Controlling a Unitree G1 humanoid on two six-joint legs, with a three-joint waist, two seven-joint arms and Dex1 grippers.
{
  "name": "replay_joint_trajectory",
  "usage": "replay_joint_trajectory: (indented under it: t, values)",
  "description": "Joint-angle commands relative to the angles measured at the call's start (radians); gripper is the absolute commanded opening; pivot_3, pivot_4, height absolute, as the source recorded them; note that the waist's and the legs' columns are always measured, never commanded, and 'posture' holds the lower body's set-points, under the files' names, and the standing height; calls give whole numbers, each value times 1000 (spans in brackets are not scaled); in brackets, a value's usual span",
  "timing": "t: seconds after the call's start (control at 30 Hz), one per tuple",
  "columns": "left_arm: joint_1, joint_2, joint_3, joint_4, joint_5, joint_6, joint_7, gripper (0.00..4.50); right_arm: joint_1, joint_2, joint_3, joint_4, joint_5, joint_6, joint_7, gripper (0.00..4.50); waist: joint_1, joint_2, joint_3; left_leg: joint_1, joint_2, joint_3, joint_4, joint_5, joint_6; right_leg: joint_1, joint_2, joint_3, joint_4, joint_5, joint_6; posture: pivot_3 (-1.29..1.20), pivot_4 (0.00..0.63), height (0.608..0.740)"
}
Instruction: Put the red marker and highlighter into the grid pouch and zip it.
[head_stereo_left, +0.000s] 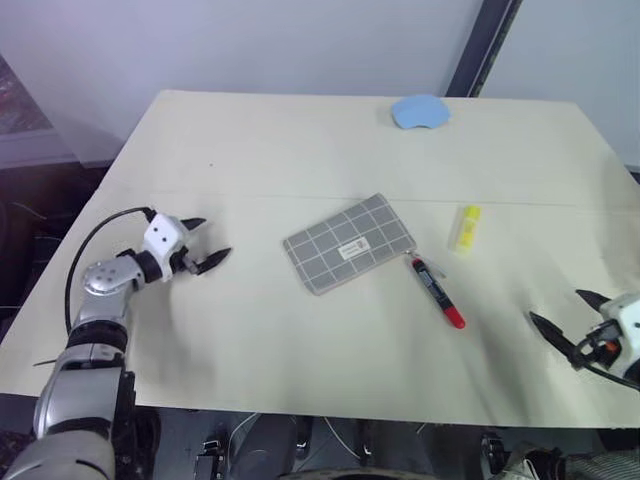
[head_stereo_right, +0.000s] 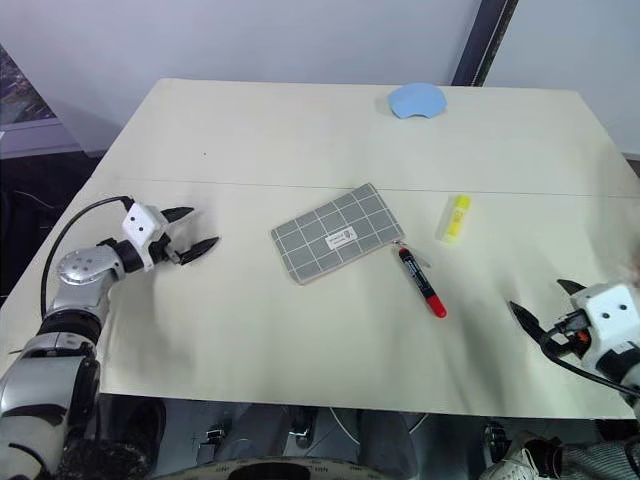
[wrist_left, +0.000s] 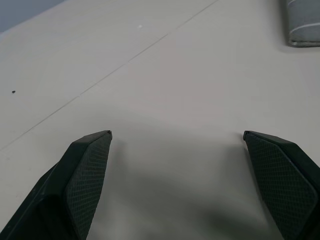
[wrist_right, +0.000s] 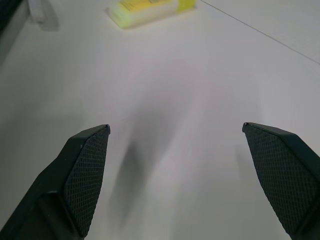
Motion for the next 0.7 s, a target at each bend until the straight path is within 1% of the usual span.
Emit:
replay_joint_trajectory:
  t: [0.03, 0.17, 0.37, 0.57, 0.7]
  values:
    - [20, 16, 19, -71, -14, 2, 4, 4452, -6, -21, -21, -47, 13, 5, 4, 4418, 0, 0, 0, 0, 0, 0, 0, 0, 0, 0, 0, 0, 0, 0, 0, 0, 150, 739]
    - [50, 17, 15, -114, -1, 33, 35, 4452, -8, -27, -10, -53, 13, 18, 11, 4418, 0, 0, 0, 1, 1, 0, 0, 0, 0, 1, 0, -1, 0, 0, 0, 0, 150, 739]
    - [97, 21, 18, -183, -19, 50, 12, 4452, 3, -31, -10, -54, 7, 24, 24, 4418, 1, 0, 0, 1, 1, 1, -1, 0, 0, 1, 0, -1, -1, 0, 0, 0, 150, 739]
    - [123, 9, 7, -244, -21, 75, 14, 4452, -35, -44, 27, -32, -9, 39, 25, 4418, 0, 0, 0, 2, 1, 1, -1, 0, 0, 1, 0, 0, -1, 0, 0, 0, 150, 739]
    - [136, -8, 6, -275, -27, 74, 15, 4452, -51, -44, 46, -69, 7, 82, 19, 4418, 1, 0, 0, 2, 1, 1, -1, 0, 0, 1, 0, -1, -1, 0, 0, 0, 150, 739]
